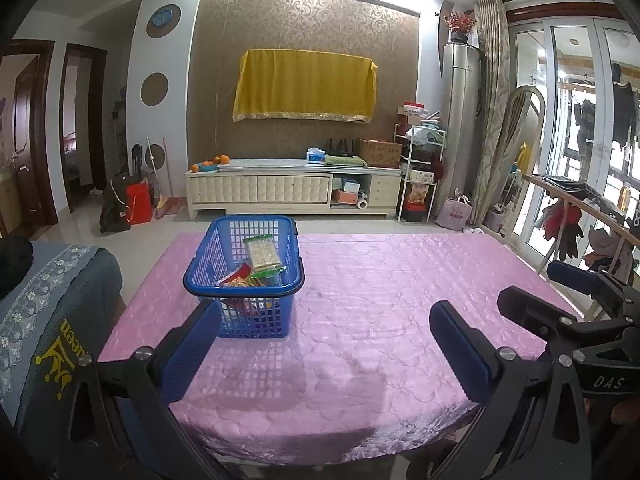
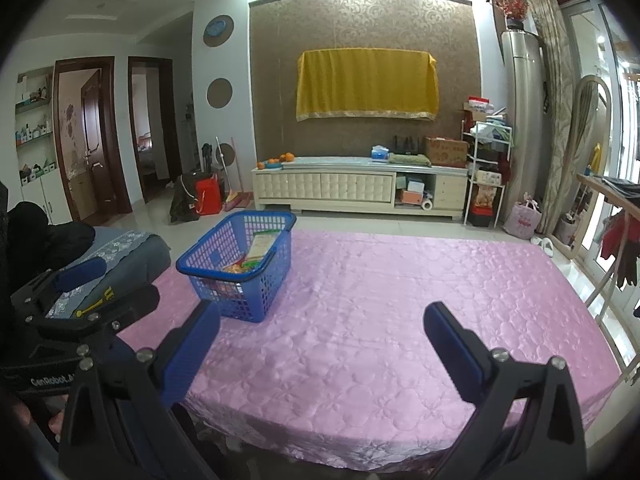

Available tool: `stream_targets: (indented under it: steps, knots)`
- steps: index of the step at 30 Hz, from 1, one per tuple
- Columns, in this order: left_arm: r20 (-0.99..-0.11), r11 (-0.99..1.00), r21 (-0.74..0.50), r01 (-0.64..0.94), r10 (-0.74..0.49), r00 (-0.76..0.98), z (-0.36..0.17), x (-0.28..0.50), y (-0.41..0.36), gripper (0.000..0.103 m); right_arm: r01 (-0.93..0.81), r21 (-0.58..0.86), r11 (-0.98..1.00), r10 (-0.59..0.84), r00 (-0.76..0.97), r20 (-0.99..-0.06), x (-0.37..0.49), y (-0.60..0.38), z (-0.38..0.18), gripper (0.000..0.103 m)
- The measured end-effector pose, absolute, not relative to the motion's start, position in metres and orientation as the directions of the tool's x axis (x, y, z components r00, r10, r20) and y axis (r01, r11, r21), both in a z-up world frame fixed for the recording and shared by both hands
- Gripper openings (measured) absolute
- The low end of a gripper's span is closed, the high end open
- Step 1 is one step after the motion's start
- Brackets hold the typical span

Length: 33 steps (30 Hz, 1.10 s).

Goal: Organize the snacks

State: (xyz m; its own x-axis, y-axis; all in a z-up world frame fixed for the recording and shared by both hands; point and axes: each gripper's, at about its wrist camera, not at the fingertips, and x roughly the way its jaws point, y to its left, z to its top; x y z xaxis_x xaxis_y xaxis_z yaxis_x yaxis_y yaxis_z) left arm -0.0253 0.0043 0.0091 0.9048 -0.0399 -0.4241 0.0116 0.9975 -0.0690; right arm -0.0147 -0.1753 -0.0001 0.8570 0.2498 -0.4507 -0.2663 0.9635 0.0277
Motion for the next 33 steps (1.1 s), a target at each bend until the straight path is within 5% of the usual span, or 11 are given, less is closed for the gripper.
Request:
stream_targets:
  steps: [33]
  knots:
    - [-0.435, 0.994, -0.100, 0.030, -0.071, 0.897, 0.0092, -0.0319, 0.0067, 0.103, -0.260, 0.026, 0.965, 0.241, 0.851, -0.466, -0.0192, -0.1680, 0.0005, 0.103]
